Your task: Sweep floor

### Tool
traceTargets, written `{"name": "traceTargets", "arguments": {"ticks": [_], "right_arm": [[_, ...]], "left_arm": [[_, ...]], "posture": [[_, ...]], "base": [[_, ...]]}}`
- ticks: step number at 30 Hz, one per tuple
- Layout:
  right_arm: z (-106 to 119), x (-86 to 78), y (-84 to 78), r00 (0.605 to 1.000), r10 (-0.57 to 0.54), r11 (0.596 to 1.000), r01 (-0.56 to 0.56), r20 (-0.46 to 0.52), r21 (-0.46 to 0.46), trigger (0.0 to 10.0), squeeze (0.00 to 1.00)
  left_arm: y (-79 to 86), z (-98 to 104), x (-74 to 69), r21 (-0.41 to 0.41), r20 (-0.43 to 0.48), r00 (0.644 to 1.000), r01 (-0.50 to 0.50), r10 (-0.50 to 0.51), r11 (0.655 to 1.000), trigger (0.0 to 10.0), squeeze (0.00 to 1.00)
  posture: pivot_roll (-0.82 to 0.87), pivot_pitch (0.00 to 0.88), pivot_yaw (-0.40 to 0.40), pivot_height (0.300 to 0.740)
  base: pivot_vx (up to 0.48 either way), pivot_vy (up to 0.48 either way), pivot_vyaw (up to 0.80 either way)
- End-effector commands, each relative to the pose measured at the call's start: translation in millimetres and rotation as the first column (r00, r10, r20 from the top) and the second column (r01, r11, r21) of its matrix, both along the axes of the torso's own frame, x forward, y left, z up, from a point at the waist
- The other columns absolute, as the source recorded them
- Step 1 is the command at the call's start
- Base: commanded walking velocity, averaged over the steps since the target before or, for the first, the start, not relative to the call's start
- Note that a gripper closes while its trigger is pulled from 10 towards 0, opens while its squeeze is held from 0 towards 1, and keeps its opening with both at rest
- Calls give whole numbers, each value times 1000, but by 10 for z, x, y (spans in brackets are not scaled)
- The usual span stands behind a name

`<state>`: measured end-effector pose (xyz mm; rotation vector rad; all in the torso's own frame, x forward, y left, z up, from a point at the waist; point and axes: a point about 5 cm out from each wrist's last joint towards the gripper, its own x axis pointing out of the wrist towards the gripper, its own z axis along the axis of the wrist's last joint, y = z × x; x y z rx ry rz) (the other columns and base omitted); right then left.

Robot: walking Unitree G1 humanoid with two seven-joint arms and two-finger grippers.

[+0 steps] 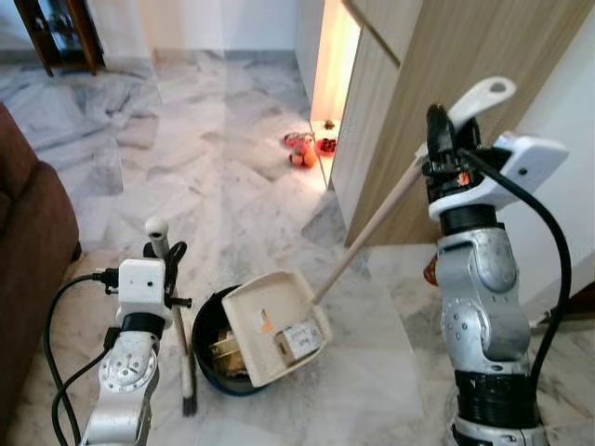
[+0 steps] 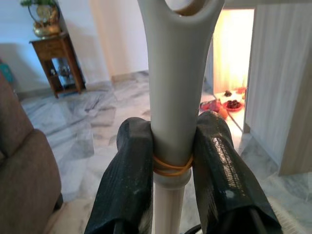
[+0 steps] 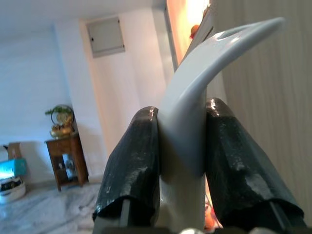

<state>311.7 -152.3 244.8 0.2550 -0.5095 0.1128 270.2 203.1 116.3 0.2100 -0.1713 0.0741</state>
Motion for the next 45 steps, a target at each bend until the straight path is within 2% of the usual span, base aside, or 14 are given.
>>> {"name": "traceTargets", "arguments": {"ticks": [1, 16, 25, 33, 45], "right_arm": [[163, -62, -10, 997, 3, 1000, -5, 80, 20, 10000, 0], [137, -60, -9, 998, 3, 1000, -5, 68, 23, 10000, 0], [179, -97, 104, 993, 50, 998, -44, 109, -55, 10000, 0], [175, -96, 110, 993, 54, 997, -48, 107, -52, 10000, 0], [146, -87, 104, 994, 56, 998, -52, 91, -40, 10000, 0]], "left_arm": [[-25, 76, 6, -5, 41, 999, 14, -13, 1000, 10000, 0], [-46, 77, 11, 1, 36, 999, 24, -24, 1000, 10000, 0], [-43, 78, 12, 2, 34, 999, 25, -25, 1000, 10000, 0], [-44, 77, 13, 2, 34, 999, 24, -24, 1000, 10000, 0], [-47, 77, 16, 1, 33, 999, 25, -25, 1000, 10000, 0]], "posture": [[87, 48, -43, 740], [84, 49, -42, 740], [85, 52, -40, 740], [86, 52, -40, 740], [86, 52, -40, 740]], "base": [[0, 0, 0], [0, 0, 0], [0, 0, 56], [0, 0, 652], [0, 0, 0]]}}
